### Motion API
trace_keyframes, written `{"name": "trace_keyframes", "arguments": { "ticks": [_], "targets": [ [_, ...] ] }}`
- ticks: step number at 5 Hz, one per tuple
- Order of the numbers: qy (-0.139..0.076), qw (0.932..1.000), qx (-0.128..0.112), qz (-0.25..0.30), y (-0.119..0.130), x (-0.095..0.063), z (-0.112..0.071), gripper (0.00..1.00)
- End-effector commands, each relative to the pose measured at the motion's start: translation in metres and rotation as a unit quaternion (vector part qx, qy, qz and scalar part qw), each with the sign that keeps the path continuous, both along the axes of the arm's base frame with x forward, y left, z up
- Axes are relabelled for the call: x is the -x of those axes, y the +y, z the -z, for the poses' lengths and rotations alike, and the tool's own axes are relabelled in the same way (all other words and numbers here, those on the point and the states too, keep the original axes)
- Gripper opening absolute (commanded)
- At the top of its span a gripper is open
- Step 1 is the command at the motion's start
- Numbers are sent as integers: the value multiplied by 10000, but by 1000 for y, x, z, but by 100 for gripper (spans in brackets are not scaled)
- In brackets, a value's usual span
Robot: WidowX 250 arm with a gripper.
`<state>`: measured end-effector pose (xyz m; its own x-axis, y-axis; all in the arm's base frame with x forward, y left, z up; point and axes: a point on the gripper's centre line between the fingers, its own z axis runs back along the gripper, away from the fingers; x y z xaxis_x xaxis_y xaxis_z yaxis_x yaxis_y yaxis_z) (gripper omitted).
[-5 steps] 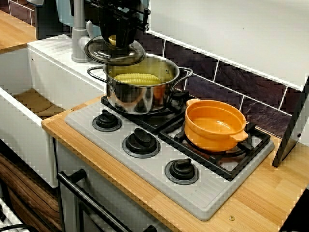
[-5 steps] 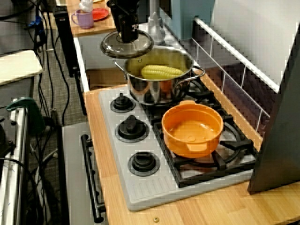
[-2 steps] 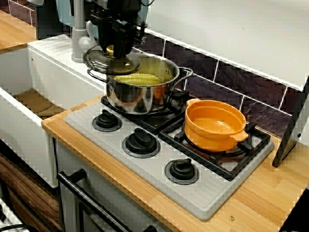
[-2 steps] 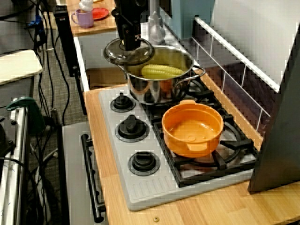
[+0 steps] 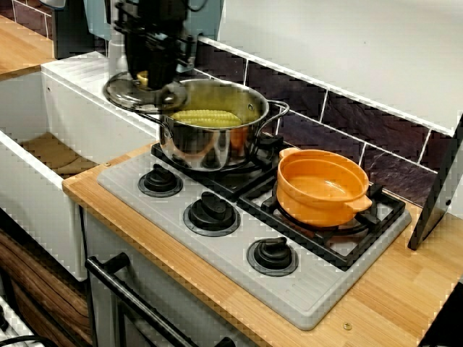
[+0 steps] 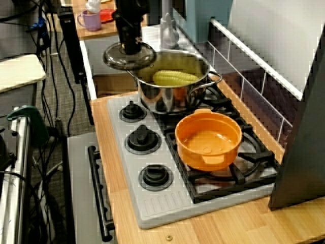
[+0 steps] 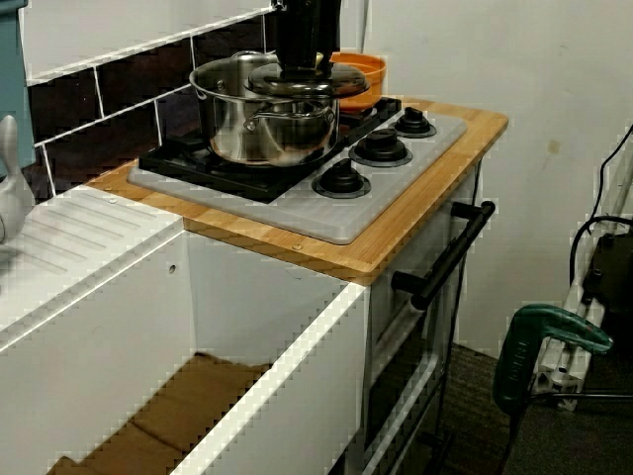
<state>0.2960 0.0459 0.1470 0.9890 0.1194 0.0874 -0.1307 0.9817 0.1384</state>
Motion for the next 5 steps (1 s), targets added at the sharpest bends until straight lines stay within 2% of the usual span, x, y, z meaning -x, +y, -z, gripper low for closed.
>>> {"name": "trace_keyframes", "arguments": {
  "ticks": [1, 3, 5],
  "targets": [
    [-235, 9997, 22, 114, -5, 3, -18, 0],
    [-257, 9995, 66, 171, -18, -10, -17, 0],
    [-305, 9994, -18, 171, -17, -13, -15, 0]
  ]
}}
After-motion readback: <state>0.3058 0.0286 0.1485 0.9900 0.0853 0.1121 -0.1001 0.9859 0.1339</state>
